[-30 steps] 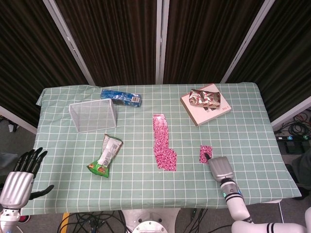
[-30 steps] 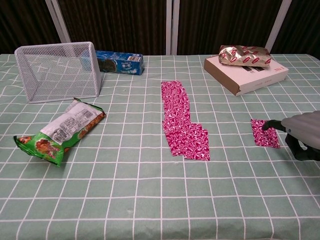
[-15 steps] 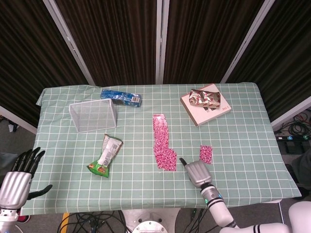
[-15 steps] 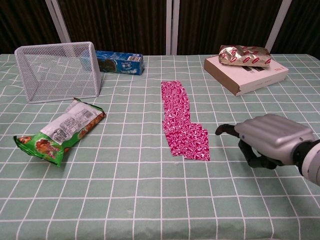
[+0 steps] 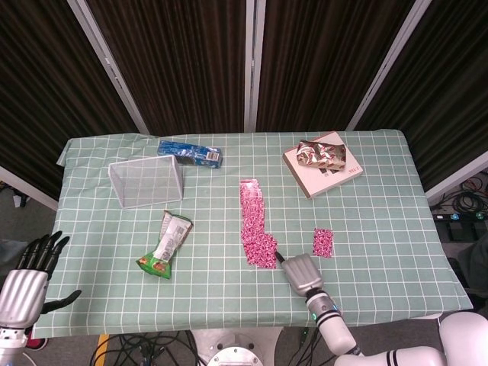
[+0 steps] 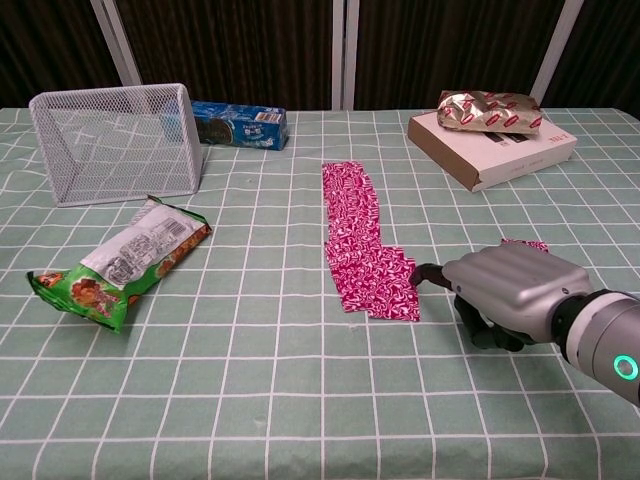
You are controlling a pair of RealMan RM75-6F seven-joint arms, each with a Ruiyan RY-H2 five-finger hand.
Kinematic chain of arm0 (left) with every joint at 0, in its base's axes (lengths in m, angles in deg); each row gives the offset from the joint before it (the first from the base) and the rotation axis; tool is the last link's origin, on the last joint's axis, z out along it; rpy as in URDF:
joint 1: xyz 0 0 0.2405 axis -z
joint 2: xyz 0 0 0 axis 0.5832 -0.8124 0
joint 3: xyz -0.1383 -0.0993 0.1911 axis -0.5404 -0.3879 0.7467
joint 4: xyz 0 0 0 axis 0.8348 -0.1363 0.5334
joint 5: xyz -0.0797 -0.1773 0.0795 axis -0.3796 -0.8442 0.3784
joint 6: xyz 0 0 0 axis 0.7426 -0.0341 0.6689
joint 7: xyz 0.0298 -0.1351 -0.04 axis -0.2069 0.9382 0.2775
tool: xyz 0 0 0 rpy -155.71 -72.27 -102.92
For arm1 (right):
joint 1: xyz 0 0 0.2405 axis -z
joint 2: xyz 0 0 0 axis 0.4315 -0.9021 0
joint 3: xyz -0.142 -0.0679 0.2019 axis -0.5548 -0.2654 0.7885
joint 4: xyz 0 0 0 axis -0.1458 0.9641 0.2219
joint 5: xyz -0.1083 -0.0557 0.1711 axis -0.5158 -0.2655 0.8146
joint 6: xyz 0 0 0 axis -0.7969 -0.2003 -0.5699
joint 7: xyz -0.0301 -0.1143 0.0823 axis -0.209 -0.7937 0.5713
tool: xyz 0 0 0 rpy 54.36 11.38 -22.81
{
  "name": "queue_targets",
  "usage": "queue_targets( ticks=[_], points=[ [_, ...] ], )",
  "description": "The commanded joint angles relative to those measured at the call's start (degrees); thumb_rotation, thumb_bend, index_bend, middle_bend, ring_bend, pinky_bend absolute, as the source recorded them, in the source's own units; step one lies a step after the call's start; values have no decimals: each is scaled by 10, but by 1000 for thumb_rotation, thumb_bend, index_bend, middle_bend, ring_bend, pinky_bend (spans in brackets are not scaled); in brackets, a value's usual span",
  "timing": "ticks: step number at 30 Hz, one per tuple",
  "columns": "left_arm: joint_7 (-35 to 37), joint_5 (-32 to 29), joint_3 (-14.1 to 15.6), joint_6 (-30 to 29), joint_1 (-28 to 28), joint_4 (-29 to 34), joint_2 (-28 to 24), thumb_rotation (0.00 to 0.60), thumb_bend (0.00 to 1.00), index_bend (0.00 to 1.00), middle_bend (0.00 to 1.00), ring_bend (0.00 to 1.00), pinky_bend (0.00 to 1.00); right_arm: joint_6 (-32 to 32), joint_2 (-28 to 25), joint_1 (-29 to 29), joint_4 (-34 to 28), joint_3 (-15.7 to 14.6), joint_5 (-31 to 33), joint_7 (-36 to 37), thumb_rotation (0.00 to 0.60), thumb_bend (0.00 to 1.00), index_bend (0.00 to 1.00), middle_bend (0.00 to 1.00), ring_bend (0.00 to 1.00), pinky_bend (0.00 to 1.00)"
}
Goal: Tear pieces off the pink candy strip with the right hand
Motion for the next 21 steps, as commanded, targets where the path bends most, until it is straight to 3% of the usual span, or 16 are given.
queue_targets(
  ticks=[1,11,21],
  points=[
    [0,0,0,0,0,1,0,553,13,50,8,0,87,1,2,-2,0,1,-3,2,600,1000,147,890,839,708],
    [4,-3,0,-2,-2,-2,-2,556,14,51,8,0,87,13,29,-19,26,15,29,-11,600,1000,142,890,839,708],
    [5,0,2,-5,-4,-5,-1,553,14,50,8,0,87,3,12,-13,20,1,43,-8,600,1000,142,890,839,708]
  ],
)
